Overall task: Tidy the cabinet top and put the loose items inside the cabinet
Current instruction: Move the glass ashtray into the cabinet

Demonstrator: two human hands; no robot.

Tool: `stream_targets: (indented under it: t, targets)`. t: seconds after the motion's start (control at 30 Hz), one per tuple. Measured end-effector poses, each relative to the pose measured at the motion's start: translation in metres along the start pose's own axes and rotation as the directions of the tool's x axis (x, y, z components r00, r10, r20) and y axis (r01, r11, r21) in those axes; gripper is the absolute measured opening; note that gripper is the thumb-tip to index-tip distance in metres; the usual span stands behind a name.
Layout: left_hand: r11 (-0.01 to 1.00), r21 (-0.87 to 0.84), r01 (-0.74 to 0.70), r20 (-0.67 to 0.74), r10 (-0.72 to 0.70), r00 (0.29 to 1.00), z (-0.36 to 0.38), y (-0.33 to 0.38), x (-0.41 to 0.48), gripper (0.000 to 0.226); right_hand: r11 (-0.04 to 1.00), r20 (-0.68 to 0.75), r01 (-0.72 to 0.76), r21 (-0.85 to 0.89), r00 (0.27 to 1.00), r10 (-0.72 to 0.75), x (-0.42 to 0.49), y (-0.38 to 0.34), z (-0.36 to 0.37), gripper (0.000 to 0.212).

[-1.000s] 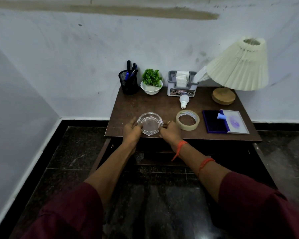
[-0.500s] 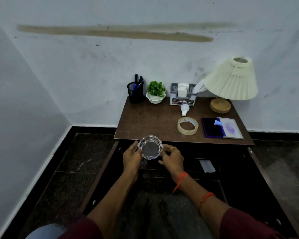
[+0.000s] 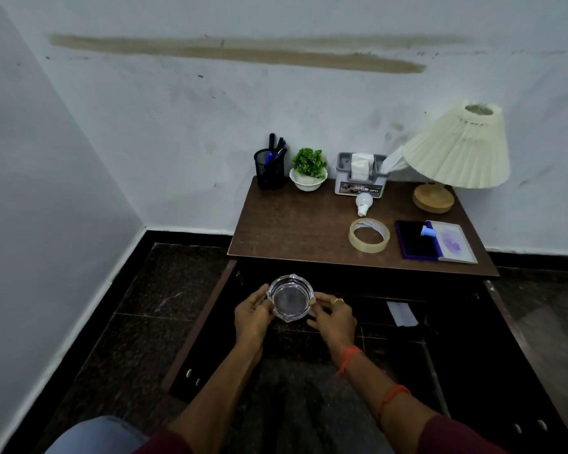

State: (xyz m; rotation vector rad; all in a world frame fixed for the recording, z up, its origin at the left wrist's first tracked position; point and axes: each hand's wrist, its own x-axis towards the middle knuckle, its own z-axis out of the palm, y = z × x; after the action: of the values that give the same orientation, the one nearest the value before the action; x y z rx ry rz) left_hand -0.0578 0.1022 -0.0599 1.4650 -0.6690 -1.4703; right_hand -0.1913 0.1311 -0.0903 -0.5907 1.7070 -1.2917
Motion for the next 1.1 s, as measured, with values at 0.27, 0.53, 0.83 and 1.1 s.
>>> stream_targets:
  t: [0.27,0.53,0.83,1.1]
  targets:
    - [0.998,0.025,0.059,-0.006,-0.059,0.998,0.007,-0.014,0.047,0.042,0.993,-0.017,-0.043,-0.107,0.999,0.042,0.047,0.017,0.019,0.021]
    - [0.995,0.087,0.046,-0.048,-0.042,0.998,0.021,-0.028,0.109,0.039,0.982,-0.031,-0.103,-0.156,0.995,0.099,0.101,0.029,0.041,0.019]
    - [0.979,0.196,0.048,-0.113,-0.026,0.993,0.040,-0.036,0.141,0.027,0.967,-0.052,-0.198,-0.160,0.980,0.192,0.145,0.045,0.049,0.021]
    - [0.977,0.201,0.068,-0.164,-0.035,0.986,0.046,-0.044,0.160,0.012,0.951,-0.049,-0.268,-0.156,0.963,0.263,0.159,0.046,0.056,0.019]
